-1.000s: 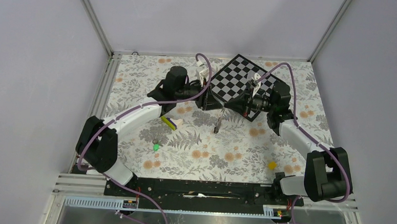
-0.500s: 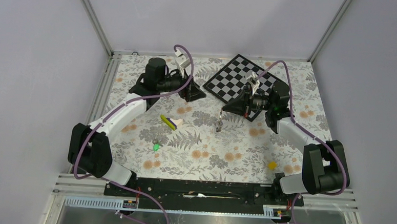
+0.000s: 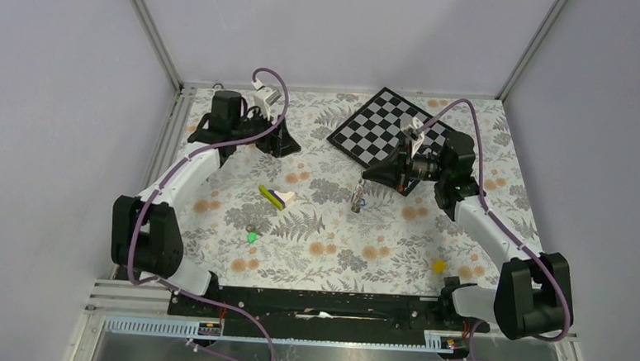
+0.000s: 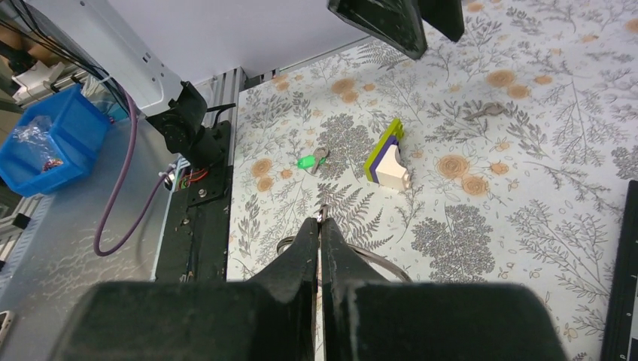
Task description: Put the keys on the keyring
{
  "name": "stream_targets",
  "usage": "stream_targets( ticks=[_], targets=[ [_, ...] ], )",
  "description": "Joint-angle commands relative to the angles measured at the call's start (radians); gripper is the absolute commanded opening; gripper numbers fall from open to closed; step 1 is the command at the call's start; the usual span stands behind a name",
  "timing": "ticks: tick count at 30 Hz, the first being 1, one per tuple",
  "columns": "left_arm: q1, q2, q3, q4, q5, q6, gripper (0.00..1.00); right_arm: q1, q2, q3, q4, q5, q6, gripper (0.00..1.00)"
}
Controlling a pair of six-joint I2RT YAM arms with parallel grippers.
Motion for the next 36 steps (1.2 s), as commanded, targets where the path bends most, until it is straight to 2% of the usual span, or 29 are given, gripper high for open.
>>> stream_targets(
  ticks=[1, 7, 13, 23, 36],
  targets=[
    [0.013, 0.067, 0.086, -0.172, -0.2, 0.173, 0.7, 0.006, -0.05, 0.045, -0.027, 0.019, -0.034, 0.0],
    [0.016, 0.207, 0.183, -0.295, -0.474, 0.23, 0.67, 0.008, -0.061, 0.04, -0.023, 0.02, -0.038, 0.0],
    [0.033, 0.386, 0.323, -0.39, -0.59, 0.267, 0.66, 0.008, -0.065, 0.018, 0.0, 0.025, -0.038, 0.0],
    [0.072, 0.592, 0.483, -0.45, -0.572, 0.231, 0.59, 0.008, -0.059, 0.009, 0.005, 0.032, -0.044, 0.0],
    [0.082, 0.712, 0.572, -0.457, -0.476, 0.143, 0.47, 0.008, -0.049, 0.0, 0.002, 0.038, -0.059, 0.0]
  ],
)
